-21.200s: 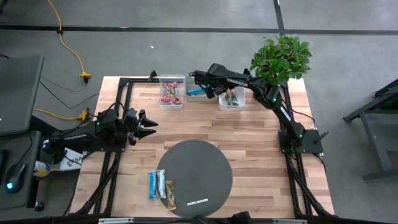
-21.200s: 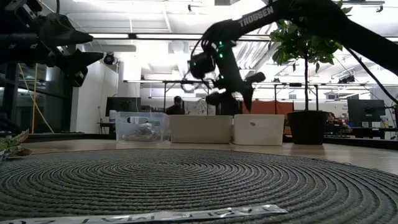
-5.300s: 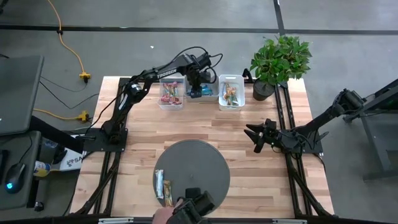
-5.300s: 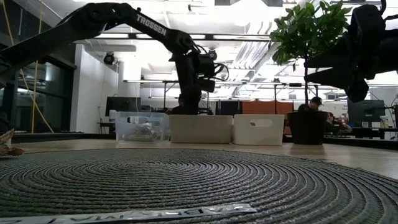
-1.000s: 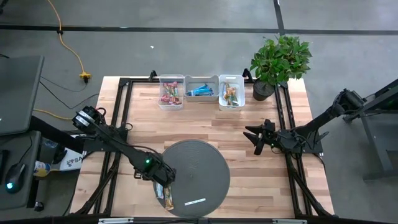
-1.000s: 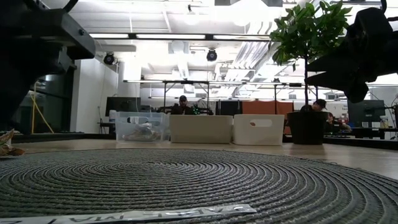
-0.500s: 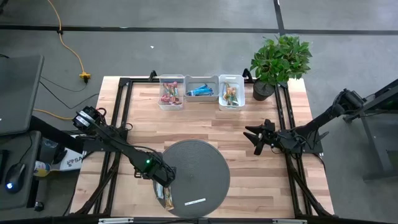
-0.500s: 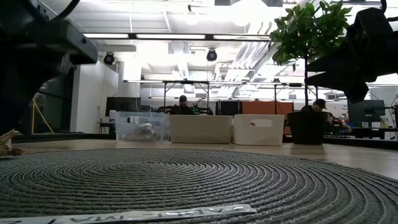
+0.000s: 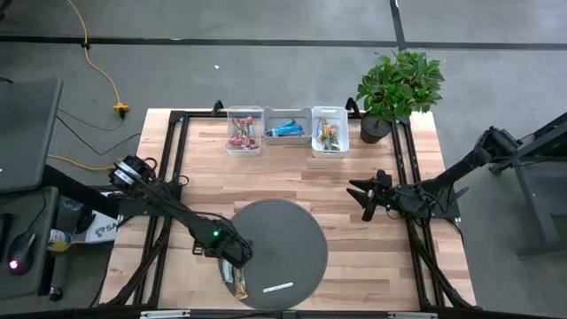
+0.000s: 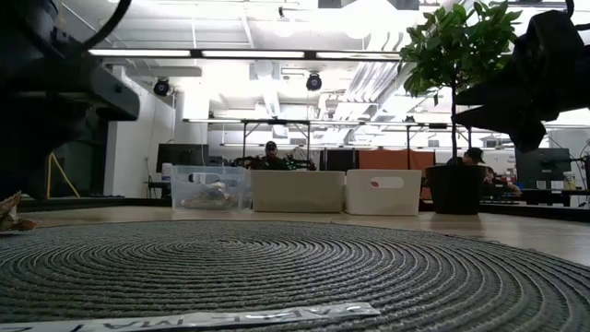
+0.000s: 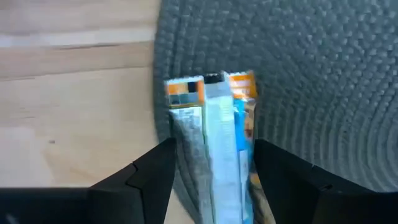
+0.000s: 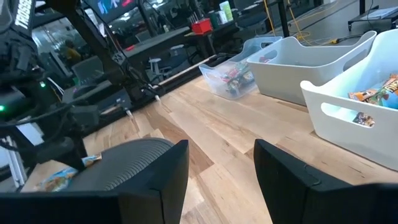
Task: Pick and place Granola Bars by type
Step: Put the orange granola bar into the white bin
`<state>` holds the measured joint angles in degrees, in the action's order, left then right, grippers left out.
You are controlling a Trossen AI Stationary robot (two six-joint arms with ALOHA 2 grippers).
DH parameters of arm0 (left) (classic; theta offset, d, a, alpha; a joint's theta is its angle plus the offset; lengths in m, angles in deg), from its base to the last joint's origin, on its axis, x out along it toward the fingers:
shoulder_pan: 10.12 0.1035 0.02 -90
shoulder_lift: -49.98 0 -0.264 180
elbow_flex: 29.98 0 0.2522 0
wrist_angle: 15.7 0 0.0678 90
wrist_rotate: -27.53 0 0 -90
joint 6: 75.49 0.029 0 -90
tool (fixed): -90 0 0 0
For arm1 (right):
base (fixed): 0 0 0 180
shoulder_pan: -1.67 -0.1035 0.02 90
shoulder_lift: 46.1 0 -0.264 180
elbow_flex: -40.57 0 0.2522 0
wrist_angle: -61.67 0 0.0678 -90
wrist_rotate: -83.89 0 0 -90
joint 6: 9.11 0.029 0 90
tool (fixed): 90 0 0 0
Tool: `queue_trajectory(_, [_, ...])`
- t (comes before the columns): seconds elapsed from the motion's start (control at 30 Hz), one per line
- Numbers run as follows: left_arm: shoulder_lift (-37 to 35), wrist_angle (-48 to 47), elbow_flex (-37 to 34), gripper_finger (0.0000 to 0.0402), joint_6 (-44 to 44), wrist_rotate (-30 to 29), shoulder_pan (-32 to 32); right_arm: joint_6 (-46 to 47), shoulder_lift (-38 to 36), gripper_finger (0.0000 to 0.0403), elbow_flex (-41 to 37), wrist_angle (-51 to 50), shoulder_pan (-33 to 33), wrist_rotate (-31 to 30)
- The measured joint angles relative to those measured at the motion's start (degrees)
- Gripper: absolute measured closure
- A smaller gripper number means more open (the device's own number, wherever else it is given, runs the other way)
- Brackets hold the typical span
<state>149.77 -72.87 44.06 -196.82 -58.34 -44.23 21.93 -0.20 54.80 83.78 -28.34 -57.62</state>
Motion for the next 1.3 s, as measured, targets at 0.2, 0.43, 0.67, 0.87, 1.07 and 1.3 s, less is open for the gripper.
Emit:
queue_trajectory(0.2, [0.46,1.51,0.01,0.0193,0.51,0.29,0.0,-0.02,-0.17,0.0238,0.0,-0.16,0.06,0.91])
queue_trajectory(0.43, [0.46,1.49,0.01,0.0237,1.06,0.25,0.0,0.0,-0.21,0.0238,0.0,-0.09,0.1,1.0])
queue_trajectory(0.67, [0.46,1.67,0.01,0.0278,1.47,0.4,0.0,-0.02,-0.23,0.0238,0.0,-0.07,0.1,1.1])
queue_trajectory(0.87, [0.46,1.41,0.01,0.0287,2.41,0.17,0.0,0.0,-0.26,0.0238,0.0,-0.07,0.1,1.1])
queue_trajectory(1.07, [0.45,1.36,0.01,0.0287,3.8,-0.26,0.0,0.0,-0.26,0.0238,0.0,-0.07,0.1,1.12])
queue_trajectory(1.3, [-1.5,0.76,0.03,0.0287,4.42,-4.41,0.0,0.0,-0.26,0.0238,0.0,1.49,0.1,1.12])
